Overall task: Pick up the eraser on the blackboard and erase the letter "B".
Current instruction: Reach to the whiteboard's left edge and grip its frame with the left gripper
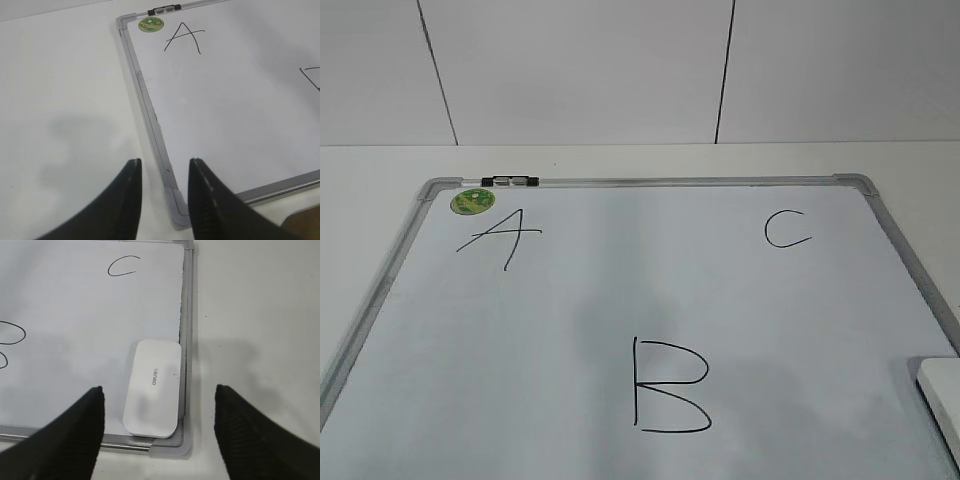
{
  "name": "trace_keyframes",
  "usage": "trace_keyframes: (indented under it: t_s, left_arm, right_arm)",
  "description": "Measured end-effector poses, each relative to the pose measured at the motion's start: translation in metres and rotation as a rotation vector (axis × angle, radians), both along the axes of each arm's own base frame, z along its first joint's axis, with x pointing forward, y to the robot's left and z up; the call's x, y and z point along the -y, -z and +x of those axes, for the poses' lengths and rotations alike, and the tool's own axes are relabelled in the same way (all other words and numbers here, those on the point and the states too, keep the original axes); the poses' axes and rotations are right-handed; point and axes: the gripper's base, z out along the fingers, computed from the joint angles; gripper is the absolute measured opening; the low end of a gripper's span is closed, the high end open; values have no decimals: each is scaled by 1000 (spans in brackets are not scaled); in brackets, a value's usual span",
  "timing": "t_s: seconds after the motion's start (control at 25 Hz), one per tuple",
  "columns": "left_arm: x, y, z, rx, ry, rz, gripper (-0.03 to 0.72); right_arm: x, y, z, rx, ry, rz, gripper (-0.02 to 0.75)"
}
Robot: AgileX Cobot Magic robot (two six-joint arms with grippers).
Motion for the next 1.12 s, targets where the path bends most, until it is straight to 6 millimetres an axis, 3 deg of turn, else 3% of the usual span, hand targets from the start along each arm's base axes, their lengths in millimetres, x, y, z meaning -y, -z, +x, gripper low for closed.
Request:
trace_keyframes:
  t_s: [0.72, 1.12]
  left_arm:
    - [0, 0, 0, 0, 0, 0, 241]
    - [1, 0, 0, -1, 6, -8, 241]
  right_arm:
    - [0, -3, -1, 7, -2, 4, 548]
    - [-5, -19, 14, -223, 23, 83, 549]
